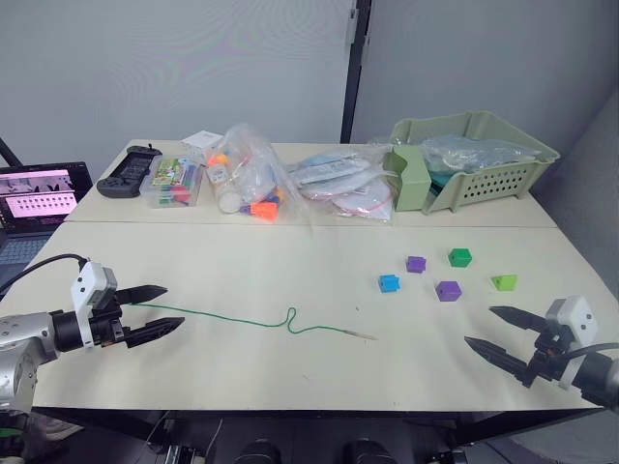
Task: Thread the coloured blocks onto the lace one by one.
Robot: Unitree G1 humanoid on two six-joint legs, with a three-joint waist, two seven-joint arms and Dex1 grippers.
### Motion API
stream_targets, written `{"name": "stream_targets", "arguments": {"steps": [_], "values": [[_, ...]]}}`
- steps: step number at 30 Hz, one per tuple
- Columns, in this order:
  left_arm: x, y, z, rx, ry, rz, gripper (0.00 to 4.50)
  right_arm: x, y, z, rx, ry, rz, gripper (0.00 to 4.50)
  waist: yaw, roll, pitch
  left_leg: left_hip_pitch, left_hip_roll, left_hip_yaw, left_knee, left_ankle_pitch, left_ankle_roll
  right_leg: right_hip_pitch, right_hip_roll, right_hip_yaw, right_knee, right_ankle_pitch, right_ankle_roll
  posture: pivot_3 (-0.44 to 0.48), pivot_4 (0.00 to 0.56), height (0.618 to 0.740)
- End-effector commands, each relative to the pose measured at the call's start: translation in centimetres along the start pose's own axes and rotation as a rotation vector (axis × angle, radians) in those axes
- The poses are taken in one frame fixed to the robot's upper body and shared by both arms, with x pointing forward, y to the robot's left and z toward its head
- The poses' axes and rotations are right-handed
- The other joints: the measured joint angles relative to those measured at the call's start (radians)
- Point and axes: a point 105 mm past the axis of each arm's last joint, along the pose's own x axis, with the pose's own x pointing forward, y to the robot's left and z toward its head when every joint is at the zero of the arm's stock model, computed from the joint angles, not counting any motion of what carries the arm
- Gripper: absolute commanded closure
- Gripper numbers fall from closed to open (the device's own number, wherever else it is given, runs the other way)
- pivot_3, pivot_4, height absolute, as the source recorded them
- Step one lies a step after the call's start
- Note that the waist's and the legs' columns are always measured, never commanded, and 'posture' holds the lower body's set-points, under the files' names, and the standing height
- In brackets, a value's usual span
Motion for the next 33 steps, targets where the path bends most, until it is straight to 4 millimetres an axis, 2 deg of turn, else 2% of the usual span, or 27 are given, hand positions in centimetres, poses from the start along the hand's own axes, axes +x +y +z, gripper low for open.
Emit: {"name": "stream_targets", "arguments": {"steps": [1,9,12,17,22,27,33], "values": [[0.4,0.1,1.5,0.064,-0.021,-0.009,0.01,-0.7,-0.4,1.2,-0.039,-0.038,-0.034,0.00,0.001,0.000,0.000,0.000,0.000,0.000,0.000,0.000,0.000,0.000,0.000,0.000,0.000,0.000,0.000,0.000,0.150,0.740],[6.5,-4.0,5.4,0.091,-0.122,-0.288,0.01,-0.4,0.9,2.2,-0.052,-0.061,0.024,0.00,0.006,0.000,0.000,0.000,-0.001,0.000,0.001,0.000,0.000,0.001,0.000,0.000,0.000,0.000,0.000,0.000,0.150,0.740],[9.3,-7.1,6.3,0.113,-0.116,-0.470,0.01,-0.1,2.4,2.5,-0.057,-0.044,0.115,0.00,0.002,0.000,0.000,-0.001,-0.001,-0.001,0.001,0.000,0.000,0.000,0.001,0.000,0.001,0.000,0.000,0.000,0.150,0.740],[13.9,-10.7,5.9,0.242,-0.053,-0.645,0.01,0.5,3.9,2.1,-0.086,-0.002,0.225,0.00,0.002,0.000,0.000,0.000,-0.004,-0.001,0.001,0.000,0.000,0.002,0.002,0.001,0.001,0.000,0.001,0.000,0.150,0.740],[18.0,-12.6,5.4,0.323,-0.032,-0.724,0.01,0.8,4.3,2.0,-0.111,0.014,0.249,0.00,0.002,-0.001,0.000,-0.001,-0.006,-0.002,0.002,0.000,0.000,0.001,0.002,0.001,0.001,0.000,0.001,0.000,0.150,0.740],[21.1,-13.4,4.6,0.331,-0.022,-0.715,0.01,0.4,4.7,1.8,-0.111,0.017,0.230,0.00,0.002,-0.001,0.000,-0.001,-0.006,-0.003,0.002,0.000,0.000,0.001,0.002,0.001,0.001,0.000,0.001,0.000,0.150,0.740],[22.8,-14.3,2.7,0.361,0.024,-0.761,0.01,-0.1,4.7,1.5,-0.101,0.021,0.184,0.00,0.002,-0.001,0.000,-0.002,-0.007,-0.004,0.003,0.000,0.000,0.001,0.001,0.001,0.001,0.000,0.001,0.000,0.150,0.740]]}}
